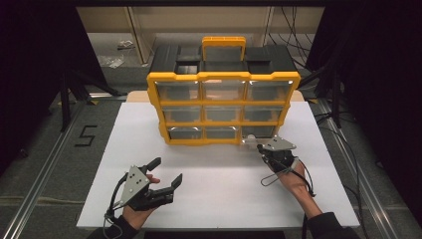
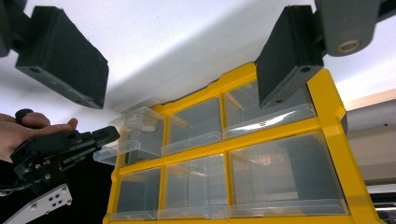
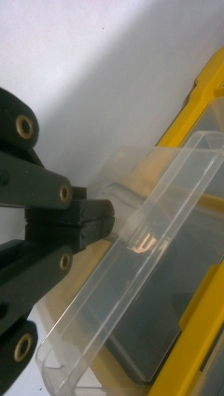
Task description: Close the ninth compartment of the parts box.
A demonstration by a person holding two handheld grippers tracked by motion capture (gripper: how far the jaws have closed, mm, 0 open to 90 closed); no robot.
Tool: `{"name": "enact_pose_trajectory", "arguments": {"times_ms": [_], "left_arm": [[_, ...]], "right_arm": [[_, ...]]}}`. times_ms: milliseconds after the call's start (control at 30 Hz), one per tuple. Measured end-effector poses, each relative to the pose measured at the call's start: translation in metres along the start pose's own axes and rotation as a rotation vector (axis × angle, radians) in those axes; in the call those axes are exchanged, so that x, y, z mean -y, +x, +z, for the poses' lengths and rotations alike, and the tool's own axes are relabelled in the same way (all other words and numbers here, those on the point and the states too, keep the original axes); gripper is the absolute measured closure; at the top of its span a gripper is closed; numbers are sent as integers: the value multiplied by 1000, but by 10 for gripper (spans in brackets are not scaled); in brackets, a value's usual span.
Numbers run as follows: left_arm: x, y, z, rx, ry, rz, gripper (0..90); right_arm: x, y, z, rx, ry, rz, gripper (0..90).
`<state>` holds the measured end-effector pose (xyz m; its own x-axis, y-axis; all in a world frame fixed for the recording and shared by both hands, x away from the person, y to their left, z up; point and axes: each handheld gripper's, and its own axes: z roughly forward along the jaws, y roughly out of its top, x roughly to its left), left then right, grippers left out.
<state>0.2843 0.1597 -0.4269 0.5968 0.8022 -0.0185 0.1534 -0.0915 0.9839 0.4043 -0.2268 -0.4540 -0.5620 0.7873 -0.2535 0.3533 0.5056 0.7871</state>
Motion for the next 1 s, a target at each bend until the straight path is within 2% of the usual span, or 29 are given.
{"name": "enact_pose_trajectory", "arguments": {"times_ms": [1000], "left_arm": [[0, 0, 1, 4, 2, 2, 165]], "right_arm": [[-1, 0, 5, 5, 2, -2, 900]]}}
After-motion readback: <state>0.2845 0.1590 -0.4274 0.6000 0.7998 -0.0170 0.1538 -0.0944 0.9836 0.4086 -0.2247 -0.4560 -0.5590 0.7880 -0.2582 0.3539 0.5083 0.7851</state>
